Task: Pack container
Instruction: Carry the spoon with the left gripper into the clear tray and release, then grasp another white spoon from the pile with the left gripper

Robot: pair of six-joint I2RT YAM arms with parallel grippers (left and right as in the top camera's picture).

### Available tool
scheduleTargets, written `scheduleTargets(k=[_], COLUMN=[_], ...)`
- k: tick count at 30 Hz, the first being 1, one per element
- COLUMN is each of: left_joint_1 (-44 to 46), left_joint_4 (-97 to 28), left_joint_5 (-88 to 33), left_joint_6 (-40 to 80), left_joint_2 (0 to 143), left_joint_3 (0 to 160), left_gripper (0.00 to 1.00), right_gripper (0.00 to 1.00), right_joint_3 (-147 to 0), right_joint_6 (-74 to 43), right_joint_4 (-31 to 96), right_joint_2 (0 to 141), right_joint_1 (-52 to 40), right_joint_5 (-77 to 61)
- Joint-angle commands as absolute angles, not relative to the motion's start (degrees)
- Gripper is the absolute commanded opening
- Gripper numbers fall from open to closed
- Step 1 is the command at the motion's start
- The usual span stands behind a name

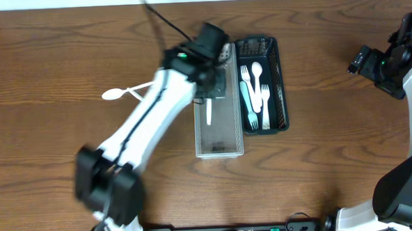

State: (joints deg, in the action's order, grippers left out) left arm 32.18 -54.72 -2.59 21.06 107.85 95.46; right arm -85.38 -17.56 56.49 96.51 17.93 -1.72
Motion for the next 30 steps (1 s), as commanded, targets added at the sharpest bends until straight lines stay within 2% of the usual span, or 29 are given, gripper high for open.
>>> scheduleTargets(k=[1, 2, 4, 6, 7, 10, 15, 21, 24, 30], left_joint_1=[33.01, 33.08, 32.97, 32.36, 31.55, 29.28, 22.06, 10.00, 5.82, 0.73], left_joint_4=[-53.95, -53.65, -53.76, -56.10, -58.87, -62.39, -64.69, -62.59, -61.60, -58.24], left_joint_5=[0.05, 0.05, -0.21, -0.86, -0.80, -0.27, 6.76, 6.87, 5.96, 1.37], left_joint_6=[20.36, 20.36, 20.36, 20.36, 19.88, 17.58, 20.16, 33.98, 36.16, 39.20], left_joint_2=[113.14, 113.67, 113.78, 112.71, 111.31, 108.42, 106.76, 110.56, 113.54, 118.91], left_joint_3=[94.63, 94.63, 94.96, 96.99, 99.22, 101.38, 101.03, 96.38, 95.77, 95.77], left_gripper=[0.08, 0.11, 0.25, 0.54, 0.66, 0.75, 0.75, 0.75, 0.74, 0.65], right_gripper=[0.99, 0.99, 0.99, 0.99, 0.99, 0.99, 0.99, 0.99, 0.99, 0.99], right_joint_3=[-85.23, -85.23, -85.23, -85.23, -85.23, -85.23, -85.23, -85.23, -85.23, -85.23], right_joint_6=[-18.37, -18.37, -18.37, -18.37, -18.39, -18.37, -18.37, -18.37, -18.37, -18.37], right_joint_4=[56.60, 56.60, 56.58, 56.60, 56.60, 56.58, 56.58, 56.58, 56.60, 56.60], right_joint_2=[96.47, 96.47, 96.47, 96.47, 96.47, 96.47, 96.47, 96.47, 96.47, 96.47], right_joint_1=[18.31, 18.31, 18.31, 18.31, 18.31, 18.31, 18.31, 18.31, 18.31, 18.31], right_joint_5=[-1.93, -1.93, -1.93, -1.93, -1.93, -1.93, -1.93, -1.93, -1.93, -1.93])
